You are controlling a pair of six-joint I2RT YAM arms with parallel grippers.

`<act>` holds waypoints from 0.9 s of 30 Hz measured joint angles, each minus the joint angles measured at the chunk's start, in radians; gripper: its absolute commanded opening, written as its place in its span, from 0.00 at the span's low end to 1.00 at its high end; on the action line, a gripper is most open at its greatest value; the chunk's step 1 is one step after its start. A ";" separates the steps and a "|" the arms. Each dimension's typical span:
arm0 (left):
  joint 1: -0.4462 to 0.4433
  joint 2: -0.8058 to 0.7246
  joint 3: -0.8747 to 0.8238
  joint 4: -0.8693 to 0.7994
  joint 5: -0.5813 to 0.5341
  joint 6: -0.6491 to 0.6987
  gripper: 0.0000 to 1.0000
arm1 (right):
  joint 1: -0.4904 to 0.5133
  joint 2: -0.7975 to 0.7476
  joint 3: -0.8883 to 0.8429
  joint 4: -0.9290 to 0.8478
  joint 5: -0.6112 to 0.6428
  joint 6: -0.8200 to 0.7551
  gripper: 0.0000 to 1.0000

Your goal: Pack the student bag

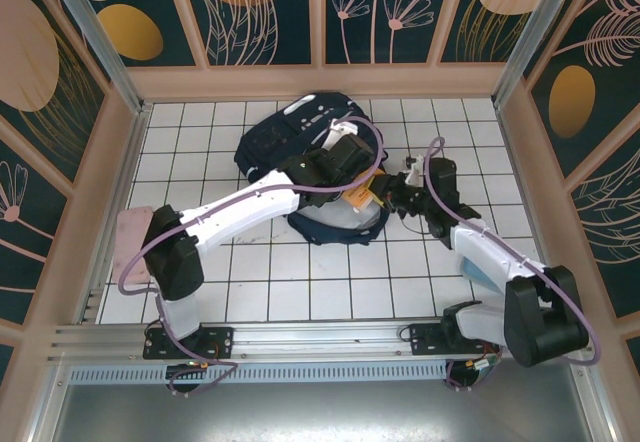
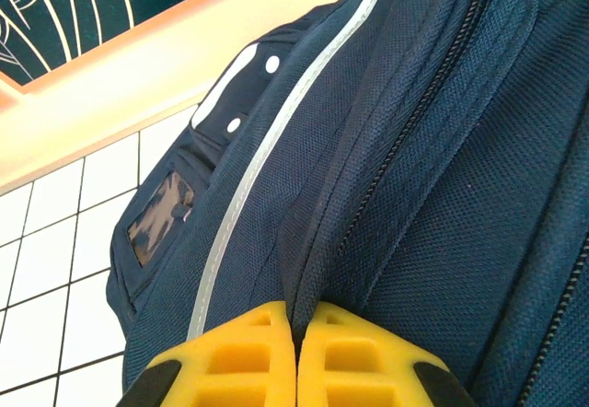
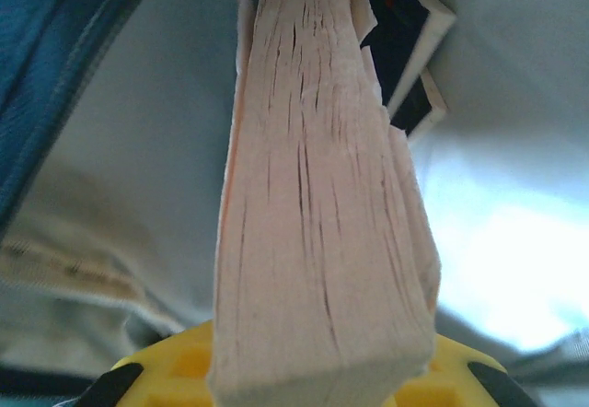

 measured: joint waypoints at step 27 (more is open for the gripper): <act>0.000 -0.158 -0.114 0.038 0.065 -0.039 0.00 | 0.223 0.584 0.239 0.410 0.316 0.325 0.66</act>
